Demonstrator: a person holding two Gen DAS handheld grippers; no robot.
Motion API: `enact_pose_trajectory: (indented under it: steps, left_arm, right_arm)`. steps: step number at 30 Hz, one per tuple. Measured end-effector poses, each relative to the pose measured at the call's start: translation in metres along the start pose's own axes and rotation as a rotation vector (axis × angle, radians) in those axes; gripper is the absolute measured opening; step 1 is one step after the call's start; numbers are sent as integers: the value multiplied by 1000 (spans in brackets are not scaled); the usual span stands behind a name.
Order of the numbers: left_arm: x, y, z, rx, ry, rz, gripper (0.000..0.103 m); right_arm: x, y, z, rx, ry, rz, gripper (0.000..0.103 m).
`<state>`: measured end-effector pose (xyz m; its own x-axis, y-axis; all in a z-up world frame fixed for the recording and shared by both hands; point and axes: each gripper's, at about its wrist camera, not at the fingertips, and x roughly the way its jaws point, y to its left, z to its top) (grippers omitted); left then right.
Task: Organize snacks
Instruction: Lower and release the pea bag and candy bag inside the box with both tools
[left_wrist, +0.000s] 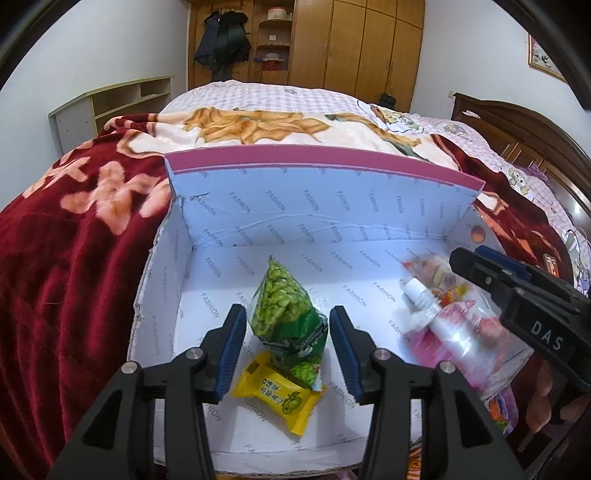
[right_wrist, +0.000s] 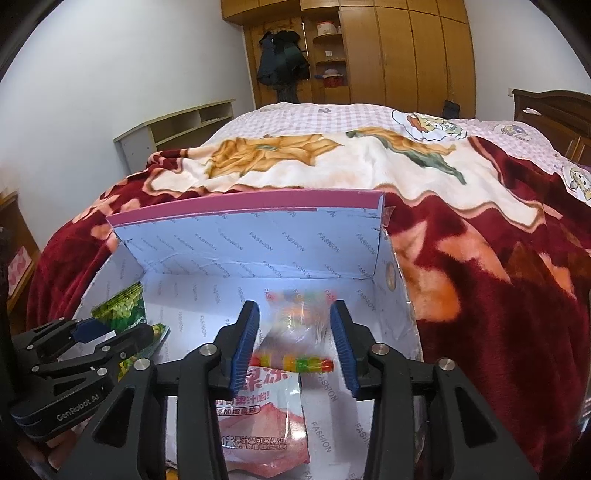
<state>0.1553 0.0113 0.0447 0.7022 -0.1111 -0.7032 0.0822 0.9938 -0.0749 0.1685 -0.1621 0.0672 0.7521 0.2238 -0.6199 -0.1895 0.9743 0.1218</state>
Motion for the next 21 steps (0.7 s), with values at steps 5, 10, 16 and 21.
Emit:
enact_pose_trajectory:
  steps: [5,10,16,21]
  left_arm:
    - [-1,1,0,-4,-3,-7,52]
    - [-8,2,0,-9,-23,-4,53]
    - [-20,2,1,-7,-50,-16,53]
    - [-30,3,0,-7,-74,-19,53]
  right_arm:
    - [-1,-1,0,3,-2,2,48]
    - [-7,2,0,11,-10,18,48]
    - [-18,4,-2,27,-31,28,48]
    - [-25,2,-4,54,-40,52,48]
